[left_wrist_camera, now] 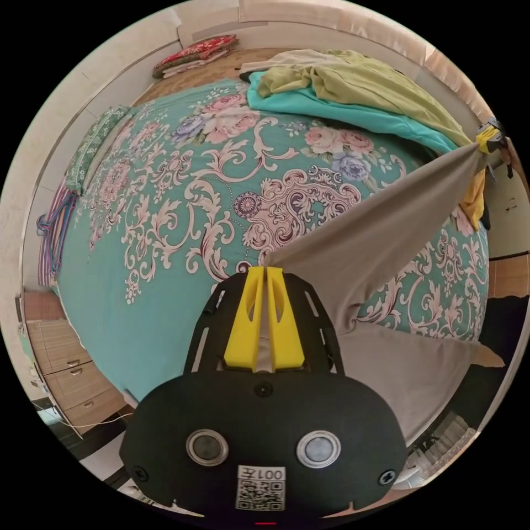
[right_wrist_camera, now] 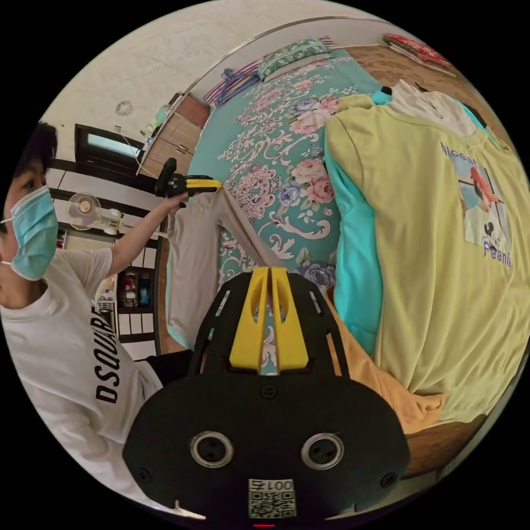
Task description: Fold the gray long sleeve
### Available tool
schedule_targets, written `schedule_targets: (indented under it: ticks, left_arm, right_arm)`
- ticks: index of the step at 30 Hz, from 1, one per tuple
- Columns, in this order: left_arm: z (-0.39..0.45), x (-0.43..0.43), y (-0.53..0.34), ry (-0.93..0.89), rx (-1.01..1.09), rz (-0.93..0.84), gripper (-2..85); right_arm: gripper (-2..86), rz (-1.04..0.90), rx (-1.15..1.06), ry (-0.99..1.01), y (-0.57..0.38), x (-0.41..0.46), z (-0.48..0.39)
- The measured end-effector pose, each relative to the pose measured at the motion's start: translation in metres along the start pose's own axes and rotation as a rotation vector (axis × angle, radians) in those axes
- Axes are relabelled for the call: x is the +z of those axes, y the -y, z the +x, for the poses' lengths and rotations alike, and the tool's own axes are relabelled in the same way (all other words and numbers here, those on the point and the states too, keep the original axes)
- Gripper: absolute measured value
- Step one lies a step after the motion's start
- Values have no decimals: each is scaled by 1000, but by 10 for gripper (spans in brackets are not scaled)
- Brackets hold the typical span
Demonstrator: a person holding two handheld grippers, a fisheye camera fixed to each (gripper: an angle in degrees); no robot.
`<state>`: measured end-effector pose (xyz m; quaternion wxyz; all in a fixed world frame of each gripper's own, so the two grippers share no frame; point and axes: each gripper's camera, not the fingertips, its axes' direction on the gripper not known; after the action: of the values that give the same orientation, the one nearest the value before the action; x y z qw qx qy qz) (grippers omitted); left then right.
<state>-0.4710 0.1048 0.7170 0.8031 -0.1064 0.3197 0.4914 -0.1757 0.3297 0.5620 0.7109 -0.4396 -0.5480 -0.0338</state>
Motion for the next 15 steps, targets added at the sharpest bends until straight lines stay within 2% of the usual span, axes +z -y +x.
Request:
schedule_targets:
  ticks: [6,13,15]
  left_arm:
    - [11,41,22,45,-47,-112,-9]
    - [10,29,-2,0,-222,-35,0]
    - [8,23,-12,-37,-300,-24,33]
  right_arm:
    - [6,-104,96,-247,56,94,56]
    - [15,-56,12,-414,79,156,47]
    - [24,-62,-46,-463,78,171,38]
